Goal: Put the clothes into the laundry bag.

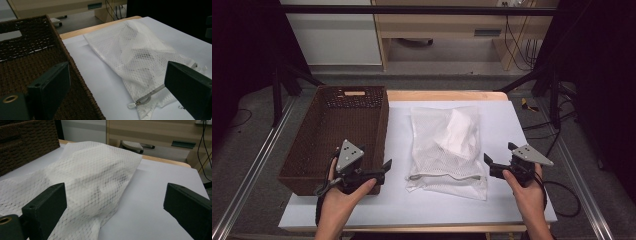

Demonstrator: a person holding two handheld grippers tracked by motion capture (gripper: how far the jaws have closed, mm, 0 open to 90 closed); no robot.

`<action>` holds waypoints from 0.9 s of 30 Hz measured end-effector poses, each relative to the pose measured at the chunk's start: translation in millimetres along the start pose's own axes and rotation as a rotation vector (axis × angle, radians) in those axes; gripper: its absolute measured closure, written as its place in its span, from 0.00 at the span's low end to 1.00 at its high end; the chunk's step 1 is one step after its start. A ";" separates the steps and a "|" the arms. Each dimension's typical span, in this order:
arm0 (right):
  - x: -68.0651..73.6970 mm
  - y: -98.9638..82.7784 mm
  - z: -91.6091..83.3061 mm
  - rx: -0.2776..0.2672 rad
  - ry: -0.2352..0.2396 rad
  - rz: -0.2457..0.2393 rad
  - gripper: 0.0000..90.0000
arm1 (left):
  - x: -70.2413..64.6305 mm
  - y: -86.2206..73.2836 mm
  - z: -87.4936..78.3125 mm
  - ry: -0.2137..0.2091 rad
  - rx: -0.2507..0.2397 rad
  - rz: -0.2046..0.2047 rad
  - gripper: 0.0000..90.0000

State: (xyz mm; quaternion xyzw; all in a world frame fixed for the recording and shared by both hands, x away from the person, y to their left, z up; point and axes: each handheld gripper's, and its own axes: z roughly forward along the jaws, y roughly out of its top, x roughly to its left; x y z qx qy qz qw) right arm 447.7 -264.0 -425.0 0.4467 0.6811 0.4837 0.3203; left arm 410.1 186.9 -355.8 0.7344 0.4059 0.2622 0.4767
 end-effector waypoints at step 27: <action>-21.9 -10.3 -1.0 0.059 -0.055 0.003 0.05 | 37.9 -7.0 -14.3 0.100 0.023 -0.010 0.06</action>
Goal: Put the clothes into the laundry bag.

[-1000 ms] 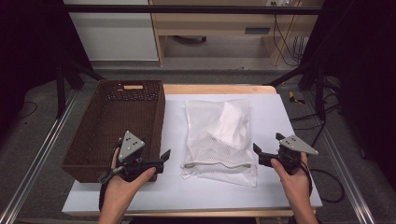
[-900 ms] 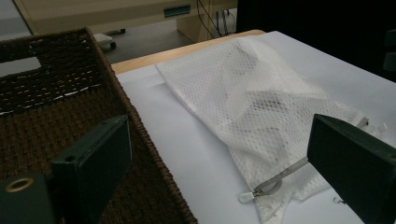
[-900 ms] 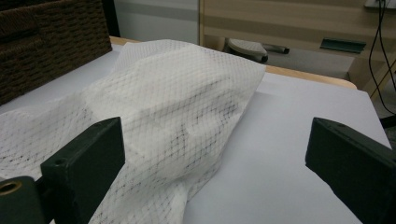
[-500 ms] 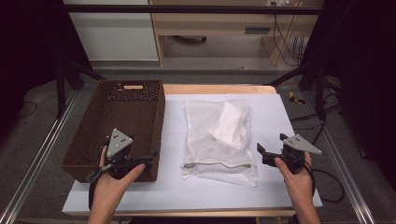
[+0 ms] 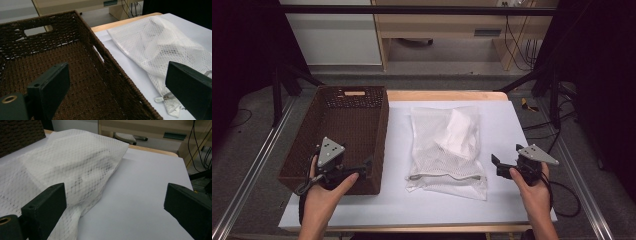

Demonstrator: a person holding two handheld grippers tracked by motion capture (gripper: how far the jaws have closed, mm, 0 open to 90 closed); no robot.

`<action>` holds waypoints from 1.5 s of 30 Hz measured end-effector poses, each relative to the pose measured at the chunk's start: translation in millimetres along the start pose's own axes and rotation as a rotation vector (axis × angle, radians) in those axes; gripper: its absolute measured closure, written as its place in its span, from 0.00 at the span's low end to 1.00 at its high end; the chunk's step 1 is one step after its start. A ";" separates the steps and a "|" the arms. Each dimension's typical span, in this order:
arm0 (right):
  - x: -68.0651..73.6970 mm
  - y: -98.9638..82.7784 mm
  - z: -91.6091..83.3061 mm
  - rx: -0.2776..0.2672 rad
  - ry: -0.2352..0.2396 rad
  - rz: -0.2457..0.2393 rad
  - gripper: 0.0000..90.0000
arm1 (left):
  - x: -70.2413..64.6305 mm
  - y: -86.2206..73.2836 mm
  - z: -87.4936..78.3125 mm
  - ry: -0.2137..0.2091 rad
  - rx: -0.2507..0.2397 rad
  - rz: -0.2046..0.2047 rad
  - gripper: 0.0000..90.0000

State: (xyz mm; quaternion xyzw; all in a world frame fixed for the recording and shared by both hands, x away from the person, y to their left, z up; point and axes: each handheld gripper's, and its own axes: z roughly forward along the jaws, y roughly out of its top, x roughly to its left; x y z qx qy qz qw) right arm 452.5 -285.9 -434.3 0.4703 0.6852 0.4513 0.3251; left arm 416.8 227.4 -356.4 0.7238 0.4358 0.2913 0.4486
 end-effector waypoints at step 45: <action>-19.8 -29.3 16.3 0.138 -0.015 0.012 0.08 | 60.0 -21.5 -18.1 0.142 0.006 -0.068 0.06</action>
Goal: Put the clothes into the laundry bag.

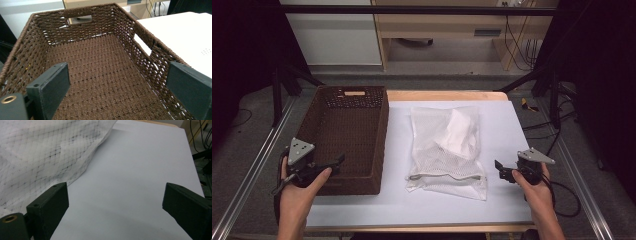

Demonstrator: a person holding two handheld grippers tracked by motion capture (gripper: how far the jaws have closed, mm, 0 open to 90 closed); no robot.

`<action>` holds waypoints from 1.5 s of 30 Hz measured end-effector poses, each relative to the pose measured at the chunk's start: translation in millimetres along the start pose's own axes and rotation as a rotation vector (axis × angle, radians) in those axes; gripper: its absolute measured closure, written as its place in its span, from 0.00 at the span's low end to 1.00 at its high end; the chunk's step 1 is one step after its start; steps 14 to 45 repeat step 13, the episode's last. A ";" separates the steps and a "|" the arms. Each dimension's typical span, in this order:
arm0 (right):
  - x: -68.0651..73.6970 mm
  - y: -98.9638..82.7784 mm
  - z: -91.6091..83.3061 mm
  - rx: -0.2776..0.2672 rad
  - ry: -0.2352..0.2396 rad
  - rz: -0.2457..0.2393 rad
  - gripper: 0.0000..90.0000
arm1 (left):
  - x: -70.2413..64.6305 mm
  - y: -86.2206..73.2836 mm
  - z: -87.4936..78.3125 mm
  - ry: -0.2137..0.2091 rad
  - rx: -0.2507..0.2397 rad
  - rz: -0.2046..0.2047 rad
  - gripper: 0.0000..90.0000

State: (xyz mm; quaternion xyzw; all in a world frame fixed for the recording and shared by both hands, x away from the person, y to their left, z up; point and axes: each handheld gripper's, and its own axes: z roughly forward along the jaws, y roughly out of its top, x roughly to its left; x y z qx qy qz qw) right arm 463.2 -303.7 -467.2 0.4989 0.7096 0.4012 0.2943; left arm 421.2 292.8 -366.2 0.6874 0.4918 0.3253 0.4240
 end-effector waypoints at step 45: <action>3.0 -3.7 4.3 0.036 0.009 -0.024 0.08 | 5.8 -4.0 -0.7 0.003 -0.016 -0.007 0.06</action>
